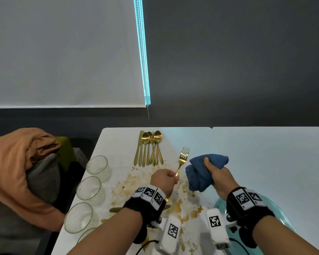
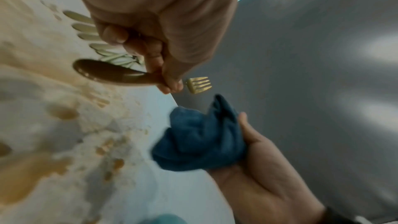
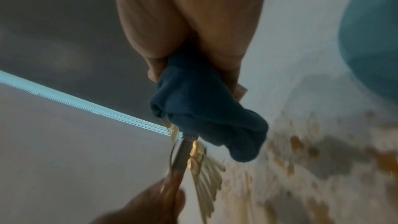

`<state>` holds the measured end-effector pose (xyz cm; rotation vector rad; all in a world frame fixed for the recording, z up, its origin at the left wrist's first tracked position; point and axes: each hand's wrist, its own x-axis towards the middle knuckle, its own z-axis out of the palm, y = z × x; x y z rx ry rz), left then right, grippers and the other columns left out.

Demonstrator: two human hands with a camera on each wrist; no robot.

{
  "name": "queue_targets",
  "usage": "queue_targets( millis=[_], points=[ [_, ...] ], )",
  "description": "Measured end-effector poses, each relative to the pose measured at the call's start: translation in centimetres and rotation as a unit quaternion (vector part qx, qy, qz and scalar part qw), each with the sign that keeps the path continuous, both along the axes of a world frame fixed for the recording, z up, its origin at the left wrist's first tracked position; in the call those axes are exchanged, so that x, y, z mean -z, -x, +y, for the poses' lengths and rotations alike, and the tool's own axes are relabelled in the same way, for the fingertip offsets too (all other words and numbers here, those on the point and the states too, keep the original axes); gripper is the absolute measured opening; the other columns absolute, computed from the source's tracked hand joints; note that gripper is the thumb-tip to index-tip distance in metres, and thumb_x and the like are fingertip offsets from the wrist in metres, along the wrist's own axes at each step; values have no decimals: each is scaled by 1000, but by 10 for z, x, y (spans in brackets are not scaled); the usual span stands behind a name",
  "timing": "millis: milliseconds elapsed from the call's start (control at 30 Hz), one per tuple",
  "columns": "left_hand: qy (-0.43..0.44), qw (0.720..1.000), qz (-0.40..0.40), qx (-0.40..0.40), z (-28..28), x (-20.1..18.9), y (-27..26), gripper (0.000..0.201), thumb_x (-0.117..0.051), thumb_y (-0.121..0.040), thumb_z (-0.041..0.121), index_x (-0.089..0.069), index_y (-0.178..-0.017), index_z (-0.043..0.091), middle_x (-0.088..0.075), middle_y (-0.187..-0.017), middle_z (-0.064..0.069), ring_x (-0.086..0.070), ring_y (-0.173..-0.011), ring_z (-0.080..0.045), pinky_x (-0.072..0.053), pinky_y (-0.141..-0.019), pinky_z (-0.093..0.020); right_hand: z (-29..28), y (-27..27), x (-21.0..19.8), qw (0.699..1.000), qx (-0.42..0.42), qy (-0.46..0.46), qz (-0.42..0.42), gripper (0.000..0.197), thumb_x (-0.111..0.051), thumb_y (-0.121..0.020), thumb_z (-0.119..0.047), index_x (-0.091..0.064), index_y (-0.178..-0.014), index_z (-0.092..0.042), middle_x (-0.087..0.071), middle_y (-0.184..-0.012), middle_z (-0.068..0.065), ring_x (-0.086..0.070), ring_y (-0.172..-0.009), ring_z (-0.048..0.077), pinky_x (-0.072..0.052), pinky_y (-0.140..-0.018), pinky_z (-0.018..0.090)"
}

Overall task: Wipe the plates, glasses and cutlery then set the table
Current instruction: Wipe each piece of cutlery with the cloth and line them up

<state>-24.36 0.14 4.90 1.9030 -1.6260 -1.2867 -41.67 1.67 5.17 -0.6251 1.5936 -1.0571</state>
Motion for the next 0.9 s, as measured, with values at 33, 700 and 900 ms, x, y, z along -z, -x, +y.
queue_targets(
  millis=[33,700,900],
  points=[
    [11,1000,5,12,1,-4,8,15,-57,-90,14,-71,-95,10,-70,-103,-7,-61,-92,-19,-47,-84,-26,1,-6,2,999,-10,-7,-35,49,-53,-92,-42,-55,-116,0,-64,-113,17,-60,-109,28,-49,-94,42],
    [13,990,83,116,16,-14,33,10,-56,-92,28,-61,-95,20,-59,-77,6,-57,-88,-15,-47,-86,-30,-36,8,-6,998,44,-32,-29,50,-65,-86,-29,-51,-121,5,-62,-112,21,-60,-104,35,-46,-97,48],
    [13,990,84,115,14,-1,31,18,-59,-91,24,-58,-73,26,-61,-71,11,-57,-78,-9,-45,-75,-19,-46,9,-6,998,52,-21,-40,44,-67,-85,-29,-53,-114,1,-62,-113,20,-61,-107,36,-48,-96,47]
  ],
)
